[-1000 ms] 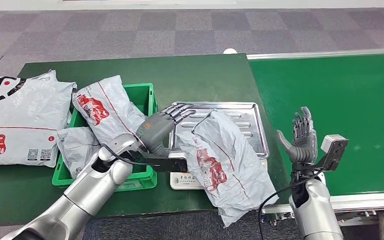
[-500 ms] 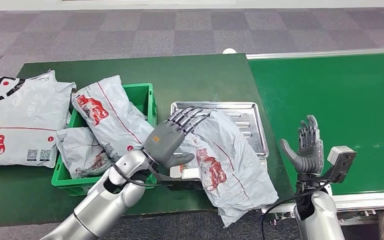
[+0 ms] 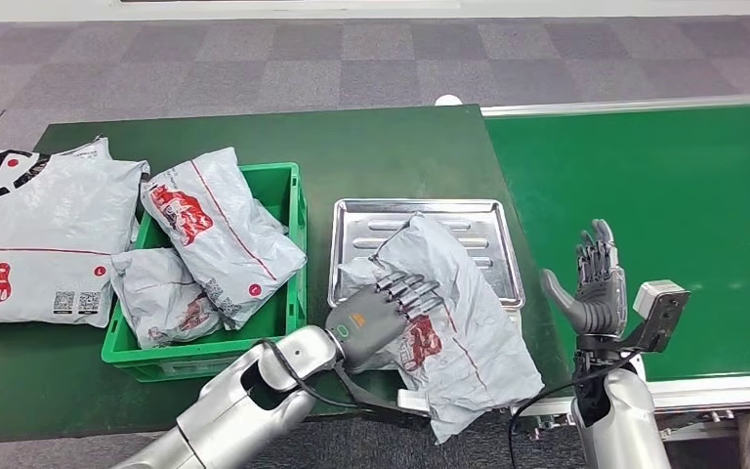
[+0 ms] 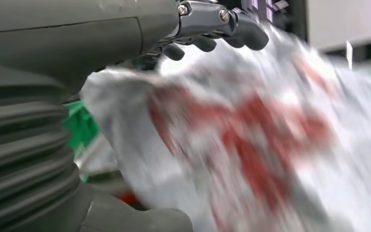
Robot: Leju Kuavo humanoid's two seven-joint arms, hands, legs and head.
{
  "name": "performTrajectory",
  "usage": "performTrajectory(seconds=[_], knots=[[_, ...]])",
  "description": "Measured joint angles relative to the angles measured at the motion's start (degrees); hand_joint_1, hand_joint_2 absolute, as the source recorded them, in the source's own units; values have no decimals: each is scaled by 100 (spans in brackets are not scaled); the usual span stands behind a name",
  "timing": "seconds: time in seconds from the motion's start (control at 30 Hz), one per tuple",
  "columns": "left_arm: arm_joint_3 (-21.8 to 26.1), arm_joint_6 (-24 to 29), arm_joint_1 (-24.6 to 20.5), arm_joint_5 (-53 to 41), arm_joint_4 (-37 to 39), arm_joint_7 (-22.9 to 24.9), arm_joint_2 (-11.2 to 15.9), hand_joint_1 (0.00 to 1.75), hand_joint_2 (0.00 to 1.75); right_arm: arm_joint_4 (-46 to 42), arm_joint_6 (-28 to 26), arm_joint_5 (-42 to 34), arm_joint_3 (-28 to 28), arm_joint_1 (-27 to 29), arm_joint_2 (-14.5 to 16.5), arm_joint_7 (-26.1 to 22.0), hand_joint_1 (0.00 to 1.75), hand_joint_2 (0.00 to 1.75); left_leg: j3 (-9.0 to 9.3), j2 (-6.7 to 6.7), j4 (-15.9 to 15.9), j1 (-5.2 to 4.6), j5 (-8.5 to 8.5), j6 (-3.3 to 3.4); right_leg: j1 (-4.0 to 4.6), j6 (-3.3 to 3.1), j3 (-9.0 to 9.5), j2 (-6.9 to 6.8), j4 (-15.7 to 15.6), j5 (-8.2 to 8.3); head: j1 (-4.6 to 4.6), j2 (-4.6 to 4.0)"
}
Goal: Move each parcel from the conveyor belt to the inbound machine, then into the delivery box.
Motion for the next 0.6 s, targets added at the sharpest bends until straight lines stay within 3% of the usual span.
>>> performTrajectory(seconds=[0.23, 0.43, 0.47, 0.57, 0.6], knots=[[-403, 19, -626, -963, 1512, 664, -715, 0, 175, 133, 58, 121, 1, -117, 143, -36, 0, 175, -1, -2, 1, -1, 0, 0, -1, 2, 3, -2, 0, 1, -1, 1], [-521, 43, -923, -1074, 2210, 748, -1067, 5, 175, 176, 64, 142, 2, -164, 219, -37, 0, 175, 2, -4, 1, 0, 0, 1, 0, 2, 8, -5, 1, 1, -1, 1], [-538, 43, -950, -1075, 2272, 749, -1095, 24, 175, 182, 64, 144, 2, -166, 224, -37, 0, 175, 2, -4, 1, 0, 1, 1, 0, 2, 10, -5, 1, 1, -1, 1], [-571, 7, -1033, -1070, 2447, 726, -1181, 140, 175, 197, 63, 148, 2, -180, 238, -36, 0, 175, 3, -4, 1, 0, 3, 4, 0, 4, 11, -6, 0, 3, 0, 0], [-575, -34, -1069, -1060, 2516, 703, -1215, 166, 175, 203, 62, 149, 2, -190, 243, -36, 0, 175, 3, -4, 1, 0, 4, 5, 0, 6, 11, -6, 0, 4, 0, 1]])
